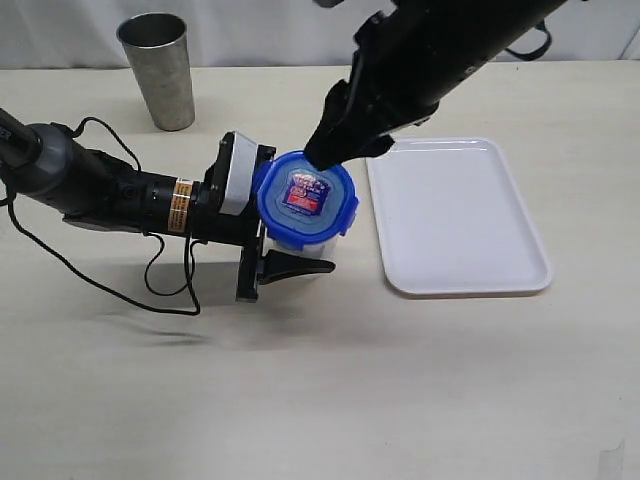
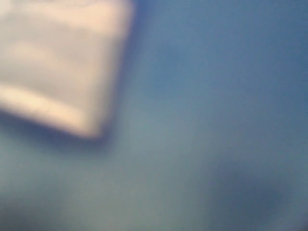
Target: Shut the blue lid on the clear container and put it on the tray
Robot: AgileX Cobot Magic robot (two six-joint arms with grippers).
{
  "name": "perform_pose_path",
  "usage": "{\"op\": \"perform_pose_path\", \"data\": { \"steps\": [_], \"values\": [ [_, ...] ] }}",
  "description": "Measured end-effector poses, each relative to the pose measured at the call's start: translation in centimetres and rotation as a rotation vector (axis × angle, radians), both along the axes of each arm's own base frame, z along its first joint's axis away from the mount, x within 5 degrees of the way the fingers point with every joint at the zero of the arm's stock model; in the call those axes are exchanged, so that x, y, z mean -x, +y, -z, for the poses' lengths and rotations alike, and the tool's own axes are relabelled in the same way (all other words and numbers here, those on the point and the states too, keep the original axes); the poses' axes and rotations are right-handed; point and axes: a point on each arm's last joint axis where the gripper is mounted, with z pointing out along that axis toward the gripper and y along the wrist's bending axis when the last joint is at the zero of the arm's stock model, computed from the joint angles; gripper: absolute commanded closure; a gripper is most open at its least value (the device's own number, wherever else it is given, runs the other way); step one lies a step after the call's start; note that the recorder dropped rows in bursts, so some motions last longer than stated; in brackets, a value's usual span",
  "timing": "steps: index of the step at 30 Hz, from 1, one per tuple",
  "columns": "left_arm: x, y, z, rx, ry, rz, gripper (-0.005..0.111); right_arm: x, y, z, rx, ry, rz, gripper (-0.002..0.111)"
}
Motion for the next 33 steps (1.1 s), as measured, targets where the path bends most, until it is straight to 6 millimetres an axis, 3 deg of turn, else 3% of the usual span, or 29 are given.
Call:
{"op": "perform_pose_path", "data": {
  "steps": [3, 8, 13, 23, 28, 33],
  "values": [
    [0.0, 0.0, 0.0, 0.0, -0.009, 0.002, 0.107, 0.3, 1.1, 0.1, 0.047, -0.074, -0.022, 0.055],
    [0.0, 0.0, 0.0, 0.0, -0.009, 0.002, 0.107, -0.3, 1.0, 0.6, 0.117, -0.144, -0.016, 0.055],
    [0.0, 0.0, 0.0, 0.0, -0.011, 0.003, 0.107, -1.3, 1.4, 2.9, 0.175, -0.11, -0.045, 0.055],
    [-0.1, 0.1, 0.0, -0.002, -0.024, -0.006, 0.107, -1.6, 2.3, 4.4, 0.172, -0.035, -0.089, 0.055],
    [0.0, 0.1, 0.1, -0.006, -0.06, 0.017, 0.107, -1.4, 2.6, 5.2, 0.176, 0.038, -0.123, 0.067],
    [0.2, 0.1, 0.1, -0.013, -0.081, 0.044, 0.107, -1.2, 2.7, 5.5, 0.165, 0.09, -0.127, 0.067]
  ]
}}
